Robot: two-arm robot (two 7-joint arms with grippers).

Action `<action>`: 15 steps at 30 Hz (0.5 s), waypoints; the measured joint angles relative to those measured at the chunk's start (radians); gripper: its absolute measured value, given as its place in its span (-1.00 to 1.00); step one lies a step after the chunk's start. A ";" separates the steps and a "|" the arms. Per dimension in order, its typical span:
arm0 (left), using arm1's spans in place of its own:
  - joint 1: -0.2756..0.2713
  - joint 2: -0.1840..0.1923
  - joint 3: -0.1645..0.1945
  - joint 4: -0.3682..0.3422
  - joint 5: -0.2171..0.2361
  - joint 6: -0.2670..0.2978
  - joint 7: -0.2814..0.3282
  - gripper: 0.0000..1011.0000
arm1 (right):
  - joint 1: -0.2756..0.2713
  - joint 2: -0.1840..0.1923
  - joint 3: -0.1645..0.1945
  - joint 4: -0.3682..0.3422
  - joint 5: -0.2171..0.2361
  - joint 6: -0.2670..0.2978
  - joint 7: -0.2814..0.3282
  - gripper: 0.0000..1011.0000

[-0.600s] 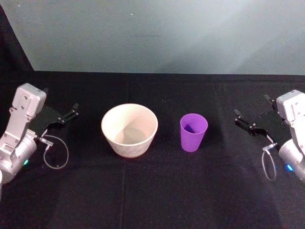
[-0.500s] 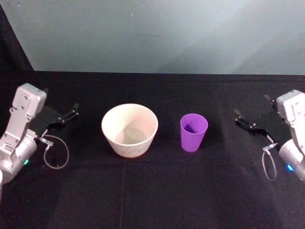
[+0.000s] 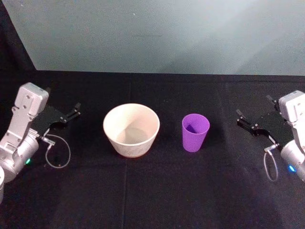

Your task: Pick up the cup and pour the mung beans from the cup into the bowl.

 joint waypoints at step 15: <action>0.000 0.000 0.000 0.000 0.000 0.000 0.000 0.98 | 0.000 0.000 0.000 0.000 0.000 0.000 0.000 0.98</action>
